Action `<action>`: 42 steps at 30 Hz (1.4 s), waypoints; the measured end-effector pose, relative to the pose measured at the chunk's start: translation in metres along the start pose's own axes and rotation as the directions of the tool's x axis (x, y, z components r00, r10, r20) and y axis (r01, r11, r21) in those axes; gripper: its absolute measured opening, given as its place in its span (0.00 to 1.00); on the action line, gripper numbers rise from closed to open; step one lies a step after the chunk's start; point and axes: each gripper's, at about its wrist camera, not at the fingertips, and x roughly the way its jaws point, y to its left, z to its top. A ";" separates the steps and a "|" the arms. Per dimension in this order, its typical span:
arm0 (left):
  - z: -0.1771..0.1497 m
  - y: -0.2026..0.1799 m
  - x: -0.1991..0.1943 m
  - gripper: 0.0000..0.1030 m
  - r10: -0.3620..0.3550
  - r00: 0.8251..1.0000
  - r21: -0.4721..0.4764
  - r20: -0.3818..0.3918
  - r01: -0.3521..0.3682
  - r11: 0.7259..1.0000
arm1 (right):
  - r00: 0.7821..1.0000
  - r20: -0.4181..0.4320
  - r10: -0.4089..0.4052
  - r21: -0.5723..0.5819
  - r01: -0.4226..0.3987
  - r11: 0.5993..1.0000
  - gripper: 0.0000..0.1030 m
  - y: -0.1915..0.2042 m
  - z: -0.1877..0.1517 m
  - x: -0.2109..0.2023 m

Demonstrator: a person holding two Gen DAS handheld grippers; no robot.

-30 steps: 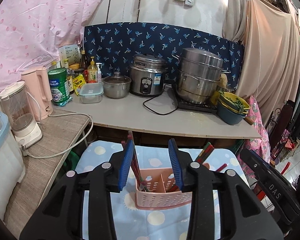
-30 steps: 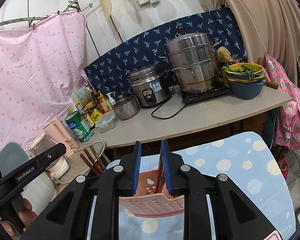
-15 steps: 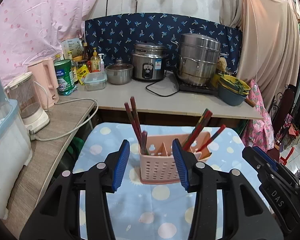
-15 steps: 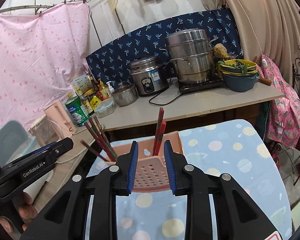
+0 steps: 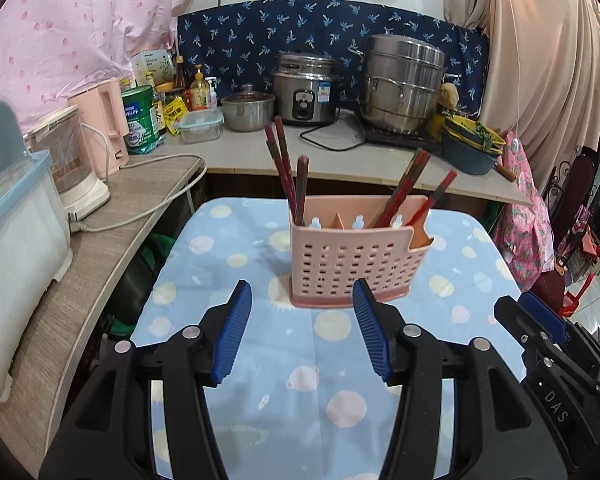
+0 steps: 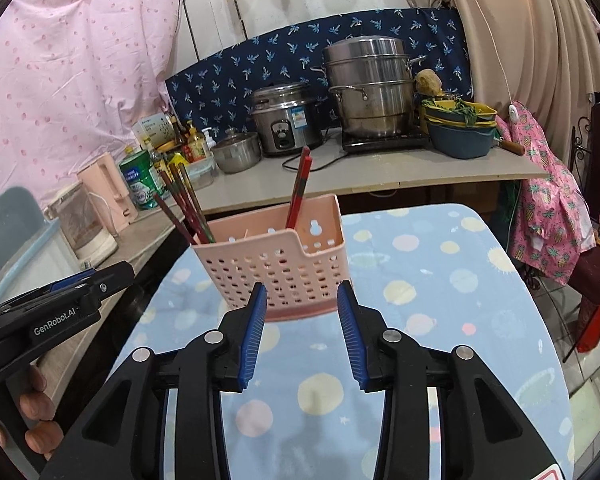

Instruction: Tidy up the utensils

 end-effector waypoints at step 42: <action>-0.075 0.008 0.007 0.90 0.091 0.989 0.009 -0.114 -0.091 0.996 | 0.993 -0.110 -0.033 -0.051 0.028 0.998 0.78 -0.005 -0.065 -0.006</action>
